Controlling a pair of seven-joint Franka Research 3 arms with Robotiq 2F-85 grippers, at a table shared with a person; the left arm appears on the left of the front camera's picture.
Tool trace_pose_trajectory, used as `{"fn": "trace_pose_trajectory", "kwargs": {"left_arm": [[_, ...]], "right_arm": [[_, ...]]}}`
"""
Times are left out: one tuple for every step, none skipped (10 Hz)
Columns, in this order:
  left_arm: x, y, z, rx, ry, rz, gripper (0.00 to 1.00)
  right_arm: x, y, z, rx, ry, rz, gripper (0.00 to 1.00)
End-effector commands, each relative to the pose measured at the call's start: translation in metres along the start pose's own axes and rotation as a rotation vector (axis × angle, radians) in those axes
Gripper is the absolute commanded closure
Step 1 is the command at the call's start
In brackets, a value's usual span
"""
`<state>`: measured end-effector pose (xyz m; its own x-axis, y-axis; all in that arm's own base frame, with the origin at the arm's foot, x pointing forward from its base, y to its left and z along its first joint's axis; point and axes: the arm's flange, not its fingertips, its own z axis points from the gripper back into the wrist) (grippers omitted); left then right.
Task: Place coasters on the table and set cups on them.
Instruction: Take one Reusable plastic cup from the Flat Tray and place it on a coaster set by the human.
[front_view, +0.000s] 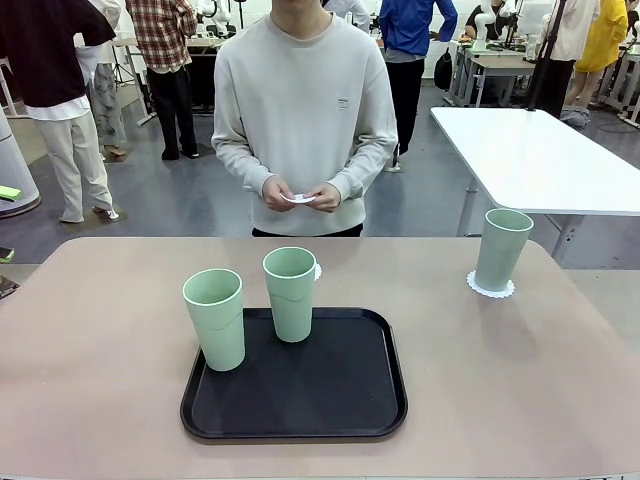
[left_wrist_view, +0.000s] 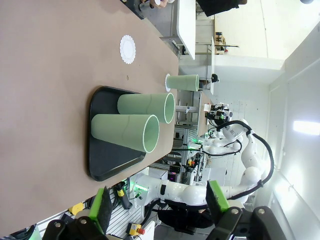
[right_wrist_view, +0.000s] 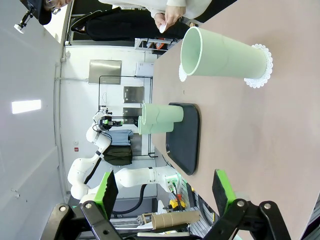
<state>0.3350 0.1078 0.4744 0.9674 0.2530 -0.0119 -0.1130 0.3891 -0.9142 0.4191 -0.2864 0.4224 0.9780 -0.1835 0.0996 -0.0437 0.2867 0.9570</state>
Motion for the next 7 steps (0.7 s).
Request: {"fn": "trace_pose_trajectory", "kwargs": {"left_arm": [[0.0008,-0.0017,-0.0011,-0.022,0.000,-0.016,0.00],[0.0008,-0.0017,-0.0011,-0.022,0.000,-0.016,0.00],[0.0008,-0.0017,-0.0011,-0.022,0.000,-0.016,0.00],[0.0008,-0.0017,-0.0011,-0.022,0.000,-0.016,0.00],[0.0008,-0.0017,-0.0011,-0.022,0.000,-0.016,0.00],[0.0008,-0.0017,-0.0011,-0.022,0.000,-0.016,0.00],[0.0008,-0.0017,-0.0011,-0.022,0.000,-0.016,0.00]], "right_arm": [[0.0001,-0.0001,-0.0003,0.004,-0.004,-0.005,0.00],[0.0001,-0.0001,-0.0003,0.004,-0.004,-0.005,0.00],[0.0001,-0.0001,-0.0003,0.004,-0.004,-0.005,0.00],[0.0001,-0.0001,-0.0003,0.004,-0.004,-0.005,0.00],[0.0001,-0.0001,-0.0003,0.004,-0.004,-0.005,0.00],[0.0001,-0.0001,-0.0003,0.004,-0.004,-0.005,0.00],[0.0001,-0.0001,-0.0003,0.004,-0.004,-0.005,0.00]]}}
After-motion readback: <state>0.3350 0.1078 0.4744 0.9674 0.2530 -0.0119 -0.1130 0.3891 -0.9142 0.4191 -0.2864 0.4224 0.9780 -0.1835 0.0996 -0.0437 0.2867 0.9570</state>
